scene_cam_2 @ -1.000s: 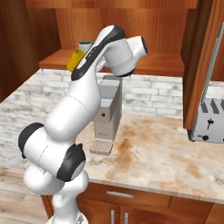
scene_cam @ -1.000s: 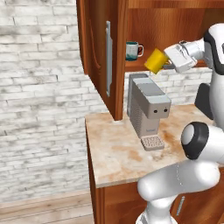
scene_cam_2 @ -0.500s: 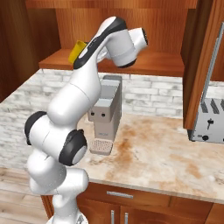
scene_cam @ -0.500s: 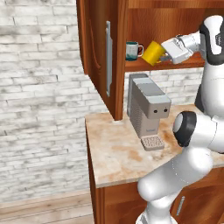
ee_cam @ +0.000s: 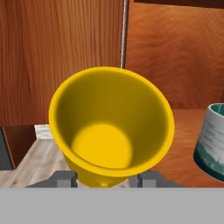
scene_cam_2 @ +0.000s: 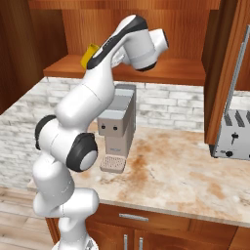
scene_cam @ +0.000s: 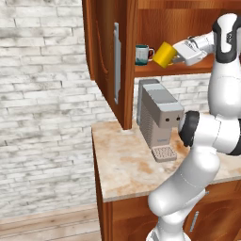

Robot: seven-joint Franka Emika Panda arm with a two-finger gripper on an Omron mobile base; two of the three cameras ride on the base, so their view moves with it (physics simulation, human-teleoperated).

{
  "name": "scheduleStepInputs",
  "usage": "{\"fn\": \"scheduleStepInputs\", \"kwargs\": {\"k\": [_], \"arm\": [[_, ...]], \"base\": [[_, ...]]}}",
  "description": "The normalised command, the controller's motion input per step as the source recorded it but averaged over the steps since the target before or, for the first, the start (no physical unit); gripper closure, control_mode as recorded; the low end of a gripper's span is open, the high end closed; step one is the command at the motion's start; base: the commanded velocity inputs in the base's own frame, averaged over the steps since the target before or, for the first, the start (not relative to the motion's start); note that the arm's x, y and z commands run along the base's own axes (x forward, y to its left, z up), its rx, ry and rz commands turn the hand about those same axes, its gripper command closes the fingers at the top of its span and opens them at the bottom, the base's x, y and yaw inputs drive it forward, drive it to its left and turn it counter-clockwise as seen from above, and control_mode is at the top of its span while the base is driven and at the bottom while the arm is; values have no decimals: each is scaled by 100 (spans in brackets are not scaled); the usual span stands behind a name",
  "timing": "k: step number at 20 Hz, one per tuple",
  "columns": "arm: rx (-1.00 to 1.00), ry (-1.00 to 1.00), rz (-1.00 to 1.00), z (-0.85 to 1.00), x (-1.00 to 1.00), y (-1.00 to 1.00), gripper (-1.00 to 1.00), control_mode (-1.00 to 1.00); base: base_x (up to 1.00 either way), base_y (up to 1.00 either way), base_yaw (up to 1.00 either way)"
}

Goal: Pick the mug on the counter and place it in the cabinet with the handle facing the right, like the mugs already inside.

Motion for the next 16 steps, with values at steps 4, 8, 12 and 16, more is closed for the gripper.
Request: {"fn": "scheduleStepInputs", "kwargs": {"k": [4,8,12,16], "arm": [[5,0,7,-18,19,0,100,-100],[1,0,5,-1,25,2,100,-100],[0,2,5,0,23,1,100,-100],[0,0,4,-1,25,0,100,-100]], "base": [[0,0,0],[0,0,0],[0,0,0],[0,0,0]]}}
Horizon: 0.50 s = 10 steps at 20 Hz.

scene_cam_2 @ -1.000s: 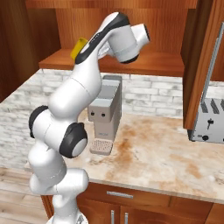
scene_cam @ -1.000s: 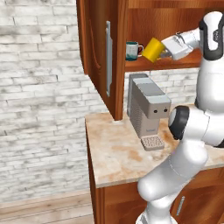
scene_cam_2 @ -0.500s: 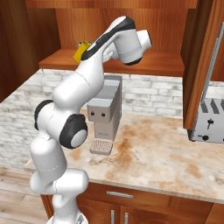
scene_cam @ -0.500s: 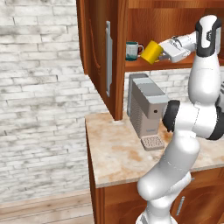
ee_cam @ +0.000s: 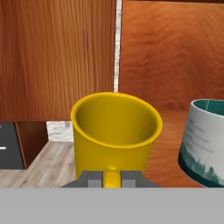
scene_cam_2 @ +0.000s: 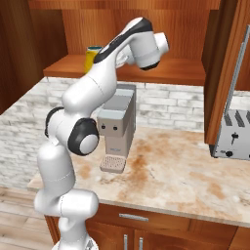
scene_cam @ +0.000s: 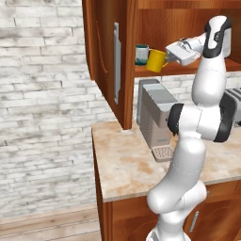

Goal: Pick the mug on the counter and place it in the cabinet with the handle facing the right, like the mugs already inside.

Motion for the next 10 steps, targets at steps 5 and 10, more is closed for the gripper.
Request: {"fn": "scheduleStepInputs", "kwargs": {"k": [5,10], "arm": [[0,0,2,0,17,0,100,-100],[0,0,0,1,31,0,100,-100]], "base": [[0,0,0],[0,0,0]]}}
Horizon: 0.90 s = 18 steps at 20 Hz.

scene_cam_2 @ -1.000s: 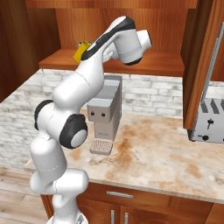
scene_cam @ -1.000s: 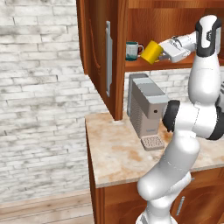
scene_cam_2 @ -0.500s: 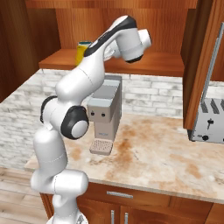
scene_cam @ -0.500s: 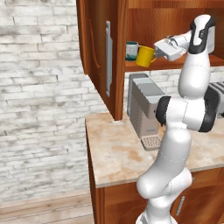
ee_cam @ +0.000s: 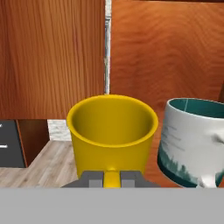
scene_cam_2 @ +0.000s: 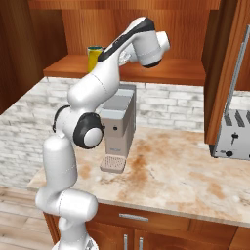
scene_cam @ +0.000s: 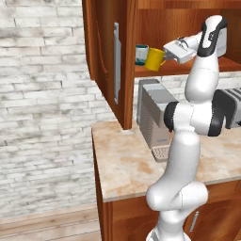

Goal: Pick the mug on the counter and place it in the cabinet with the handle facing the right, like the mugs already inside.

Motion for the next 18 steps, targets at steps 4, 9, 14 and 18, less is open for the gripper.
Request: {"fn": "scheduleStepInputs", "kwargs": {"k": [4,9,14,18], "arm": [[0,1,-4,3,37,-1,100,-100],[-2,5,-8,0,31,-1,100,-100],[-5,5,-7,-7,8,0,100,-100],[-4,-1,-1,-1,0,0,100,-100]], "base": [[0,0,0],[0,0,0],[0,0,0],[0,0,0]]}}
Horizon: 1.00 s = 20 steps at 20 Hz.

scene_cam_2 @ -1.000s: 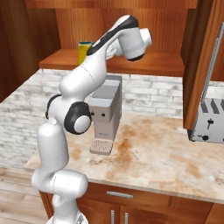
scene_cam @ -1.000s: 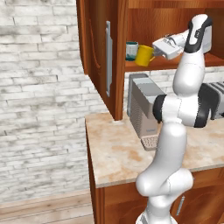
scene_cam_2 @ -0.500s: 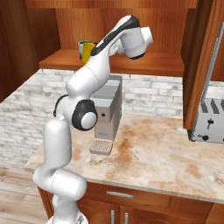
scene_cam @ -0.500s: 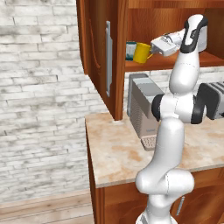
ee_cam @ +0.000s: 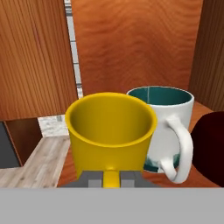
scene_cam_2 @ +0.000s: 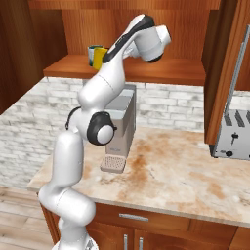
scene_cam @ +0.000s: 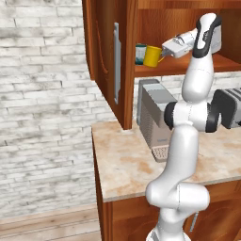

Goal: Pick the mug on the counter and place it in the cabinet with the handle facing the right, like the mugs already inside.

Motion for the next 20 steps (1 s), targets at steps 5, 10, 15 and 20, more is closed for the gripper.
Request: {"fn": "scheduleStepInputs", "kwargs": {"k": [5,10,15,20], "arm": [[0,0,0,0,0,1,-100,-100],[1,0,0,-3,0,0,-100,-100],[0,0,0,0,0,0,-100,-100],[0,1,-1,0,0,-12,-100,-100]], "base": [[0,0,0],[0,0,0],[0,0,0],[0,0,0]]}}
